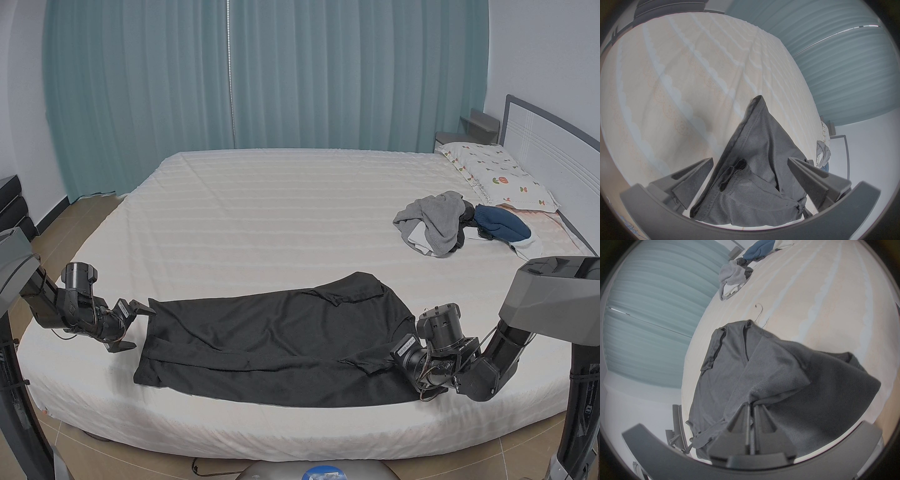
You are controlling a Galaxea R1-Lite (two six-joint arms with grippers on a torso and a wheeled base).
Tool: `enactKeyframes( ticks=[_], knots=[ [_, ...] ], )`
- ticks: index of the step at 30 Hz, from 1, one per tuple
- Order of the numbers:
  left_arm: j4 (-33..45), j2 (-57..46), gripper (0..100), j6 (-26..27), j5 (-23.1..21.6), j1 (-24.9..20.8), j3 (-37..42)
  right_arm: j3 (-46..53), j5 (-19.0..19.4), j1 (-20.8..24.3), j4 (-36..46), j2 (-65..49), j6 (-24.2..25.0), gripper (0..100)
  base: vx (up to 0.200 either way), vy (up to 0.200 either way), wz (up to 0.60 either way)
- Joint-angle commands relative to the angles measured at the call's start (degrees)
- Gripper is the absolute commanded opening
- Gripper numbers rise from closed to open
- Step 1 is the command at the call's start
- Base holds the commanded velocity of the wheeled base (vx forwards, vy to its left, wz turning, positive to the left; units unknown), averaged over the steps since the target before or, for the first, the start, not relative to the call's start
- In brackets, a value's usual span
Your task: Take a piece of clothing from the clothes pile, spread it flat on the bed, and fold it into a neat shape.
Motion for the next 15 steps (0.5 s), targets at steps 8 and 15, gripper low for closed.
enactKeyframes(
  ticks=[8, 15],
  knots=[
    [0.03, 0.09, 100, -0.02, 0.17, 0.03, 0.04, 4.78, -1.25, 2.2, 0.3, -4.11, -0.69, 0, 0.0, 0.0, 0.0],
    [0.03, 0.09, 100, -0.02, 0.17, 0.03, 0.04, 9.53, -1.34, 4.4, -0.14, -4.46, -3.94, 0, 0.0, 0.0, 0.0]
  ],
)
